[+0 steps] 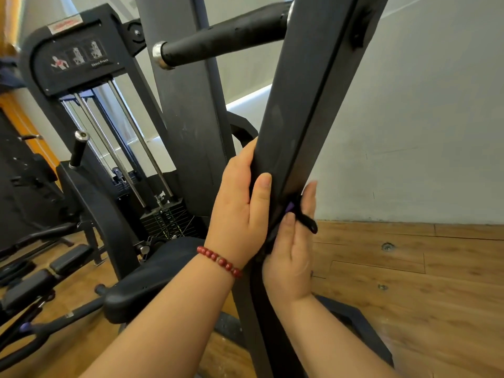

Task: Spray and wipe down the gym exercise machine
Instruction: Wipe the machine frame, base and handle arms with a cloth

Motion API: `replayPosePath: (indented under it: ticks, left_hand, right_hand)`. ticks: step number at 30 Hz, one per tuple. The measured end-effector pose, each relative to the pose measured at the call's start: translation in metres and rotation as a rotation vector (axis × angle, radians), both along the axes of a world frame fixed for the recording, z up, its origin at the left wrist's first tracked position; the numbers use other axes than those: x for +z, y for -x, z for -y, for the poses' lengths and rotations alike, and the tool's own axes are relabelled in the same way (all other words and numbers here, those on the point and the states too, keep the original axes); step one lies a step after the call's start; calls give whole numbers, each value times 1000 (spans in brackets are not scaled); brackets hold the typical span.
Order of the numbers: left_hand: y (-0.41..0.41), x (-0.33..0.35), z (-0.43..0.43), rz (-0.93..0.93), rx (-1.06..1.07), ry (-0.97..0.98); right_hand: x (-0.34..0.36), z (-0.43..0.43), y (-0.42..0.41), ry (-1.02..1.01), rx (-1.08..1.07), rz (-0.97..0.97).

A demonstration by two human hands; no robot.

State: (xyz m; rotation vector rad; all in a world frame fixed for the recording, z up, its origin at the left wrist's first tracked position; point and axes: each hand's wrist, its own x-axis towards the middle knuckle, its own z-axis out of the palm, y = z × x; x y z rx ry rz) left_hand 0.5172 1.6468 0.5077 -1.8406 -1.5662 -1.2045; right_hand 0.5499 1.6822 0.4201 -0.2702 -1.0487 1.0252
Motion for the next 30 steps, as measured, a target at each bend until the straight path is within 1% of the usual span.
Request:
replayPosePath:
  ticks: [2,5,7,10,13,17,21,27,30]
  left_hand:
    - [4,-9,14,42,-13,59]
    - [13,-29,36,137,3,116]
    - [15,-39,44,155,19,139]
    - [12,-46,46,156,36,157]
    - [13,-47,44,212,62,144]
    - [14,-45,46,254,45,141]
    - [18,-44,48,245,54,160]
    - [18,-49,50,240,46,198]
    - [16,-53,56,210,60,217]
  right_hand:
    - [7,-1,-8,3,23,11]
    - [43,-10,-21,-10,-91,-35]
    - [52,-11,-19,0,-134,-75]
    - [29,-5,-5,-5,-145,-46]
    - [6,5,6,43,-99,-2]
    - [18,5,-2,101,-32,-40]
    - [29,-4,-3,47,-91,-114]
    - [-20,14,20,120,-25,-9]
    - [-12,17,15,199,-3,27]
